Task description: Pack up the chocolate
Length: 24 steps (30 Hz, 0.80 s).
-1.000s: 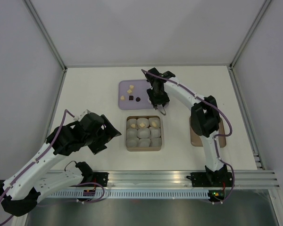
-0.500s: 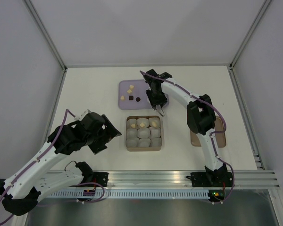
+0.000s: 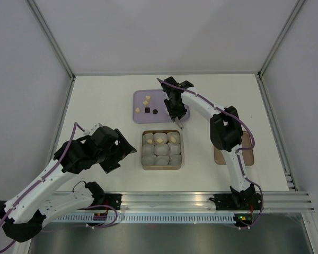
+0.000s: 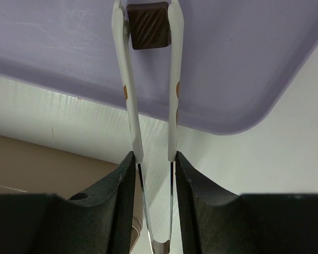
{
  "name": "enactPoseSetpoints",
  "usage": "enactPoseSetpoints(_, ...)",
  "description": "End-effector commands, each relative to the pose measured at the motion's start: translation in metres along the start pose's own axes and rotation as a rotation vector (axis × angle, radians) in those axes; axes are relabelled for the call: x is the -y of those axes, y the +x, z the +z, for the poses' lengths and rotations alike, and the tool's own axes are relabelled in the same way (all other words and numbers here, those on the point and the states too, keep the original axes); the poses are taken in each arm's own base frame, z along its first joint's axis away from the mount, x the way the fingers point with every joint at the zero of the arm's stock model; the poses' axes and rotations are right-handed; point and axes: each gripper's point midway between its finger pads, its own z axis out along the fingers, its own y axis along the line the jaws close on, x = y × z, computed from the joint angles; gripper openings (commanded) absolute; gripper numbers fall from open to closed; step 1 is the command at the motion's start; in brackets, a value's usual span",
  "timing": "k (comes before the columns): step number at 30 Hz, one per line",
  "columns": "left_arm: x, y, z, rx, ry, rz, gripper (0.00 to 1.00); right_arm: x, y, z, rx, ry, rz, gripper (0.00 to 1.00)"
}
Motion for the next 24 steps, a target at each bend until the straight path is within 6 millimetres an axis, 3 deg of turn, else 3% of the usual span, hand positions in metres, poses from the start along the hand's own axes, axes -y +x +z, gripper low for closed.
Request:
enactPoseSetpoints(1, 0.006, 0.000, -0.001, -0.007, 0.015, -0.044, 1.00, 0.000, -0.021, -0.043, 0.104, -0.022, 0.036, 0.24)
enactPoseSetpoints(6, 0.000, 0.006, 0.002, -0.034, -0.011, -0.046, 1.00, -0.012, -0.004, -0.095, 0.132, -0.117, 0.092, 0.23)
enactPoseSetpoints(7, 0.000, 0.008, 0.002, -0.044, -0.015, -0.047, 1.00, -0.011, 0.010, -0.094, 0.105, -0.112, 0.096, 0.23)
enactPoseSetpoints(8, -0.002, 0.009, 0.003, -0.050, -0.025, -0.047, 1.00, -0.017, 0.016, -0.113, 0.127, -0.127, 0.101, 0.23)
enactPoseSetpoints(10, -0.004, 0.014, 0.005, -0.072, -0.035, -0.044, 1.00, -0.023, 0.045, -0.117, 0.069, -0.122, 0.091, 0.23)
enactPoseSetpoints(11, -0.006, 0.016, 0.008, -0.080, -0.048, -0.042, 1.00, -0.035, 0.060, -0.133, 0.063, -0.130, 0.079, 0.23)
enactPoseSetpoints(16, -0.015, 0.027, 0.014, -0.138, -0.113, -0.025, 1.00, -0.053, 0.134, -0.148, -0.041, -0.094, 0.085, 0.23)
enactPoseSetpoints(17, -0.015, 0.028, 0.014, -0.144, -0.113, -0.021, 1.00, -0.057, 0.144, -0.159, -0.028, -0.106, 0.081, 0.23)
enactPoseSetpoints(19, -0.012, 0.030, 0.015, -0.158, -0.118, -0.013, 1.00, -0.059, 0.166, -0.159, -0.061, -0.102, 0.092, 0.23)
enactPoseSetpoints(24, -0.006, 0.033, 0.014, -0.185, -0.116, 0.031, 1.00, -0.059, 0.197, -0.163, -0.092, -0.111, 0.061, 0.24)
